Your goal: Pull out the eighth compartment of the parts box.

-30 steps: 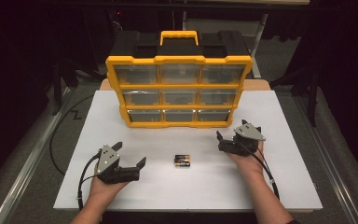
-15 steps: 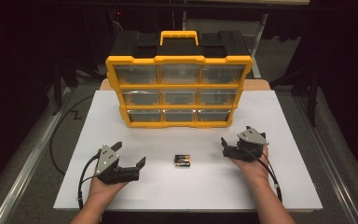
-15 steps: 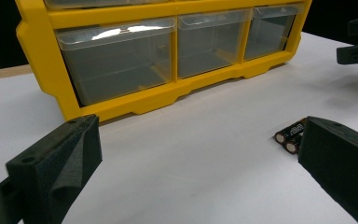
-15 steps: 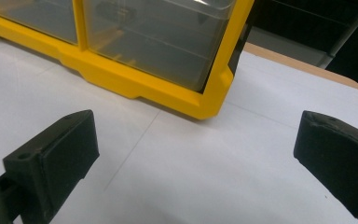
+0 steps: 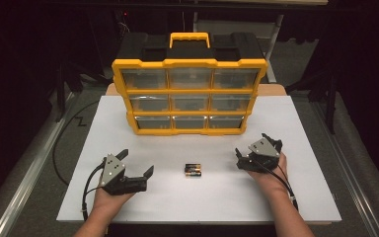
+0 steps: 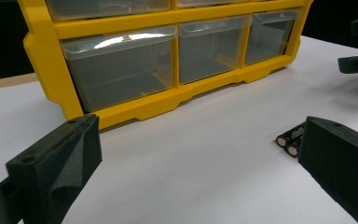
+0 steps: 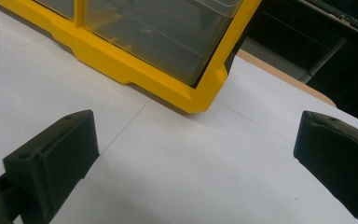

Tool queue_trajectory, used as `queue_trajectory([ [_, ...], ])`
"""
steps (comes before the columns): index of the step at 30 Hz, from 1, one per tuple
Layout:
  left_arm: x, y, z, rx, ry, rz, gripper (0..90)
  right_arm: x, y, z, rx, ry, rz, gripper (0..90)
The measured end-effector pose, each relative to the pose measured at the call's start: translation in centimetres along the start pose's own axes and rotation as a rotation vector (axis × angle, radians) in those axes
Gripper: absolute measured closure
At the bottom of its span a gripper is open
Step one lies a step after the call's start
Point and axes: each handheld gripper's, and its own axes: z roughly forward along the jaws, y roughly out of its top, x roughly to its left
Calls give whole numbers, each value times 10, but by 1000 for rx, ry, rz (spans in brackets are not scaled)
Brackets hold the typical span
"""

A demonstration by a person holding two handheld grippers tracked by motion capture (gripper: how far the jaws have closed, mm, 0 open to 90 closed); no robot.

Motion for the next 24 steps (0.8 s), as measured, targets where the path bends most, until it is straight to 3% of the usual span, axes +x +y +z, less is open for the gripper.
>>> queue_trajectory([
  [2, 0, 0, 0, -2, 2, 2, 4, 1, 0, 0, -3, -8, -16, 10],
  [5, 0, 0, 0, -4, 3, 4, 4, 5, 0, -1, -5, -29, -99, 10],
  [6, 0, 0, 0, -5, 4, 5, 4, 5, 0, -1, -5, -29, -99, 10],
  [7, 0, 0, 0, -5, 4, 7, 4, 8, -1, 0, -9, -40, -157, 10],
  [8, 0, 0, 0, -5, 6, 9, 4, 8, -1, 0, -9, -40, -157, 10],
  [9, 0, 0, 0, -5, 9, 12, 4, 10, -1, 0, -8, -48, -197, 10],
  [15, 0, 0, -1, -11, 11, 16, 4, 15, -1, 0, -13, -66, -270, 10],
  [17, 0, 0, -1, -13, 11, 16, 4, 16, -1, 0, -13, -69, -274, 10],
  [18, 0, 0, -1, -13, 10, 21, 4, 18, -1, 0, -10, -78, -313, 10],
  [20, -1, 0, -1, -9, 10, 26, 4, 19, -1, 0, -8, -83, -319, 10],
  [22, -1, 0, 0, -8, 11, 33, 4, 21, -1, 0, -4, -93, -364, 10],
  [24, -2, 0, 0, -7, 13, 44, 4, 22, -1, 0, -4, -97, -371, 10],
])
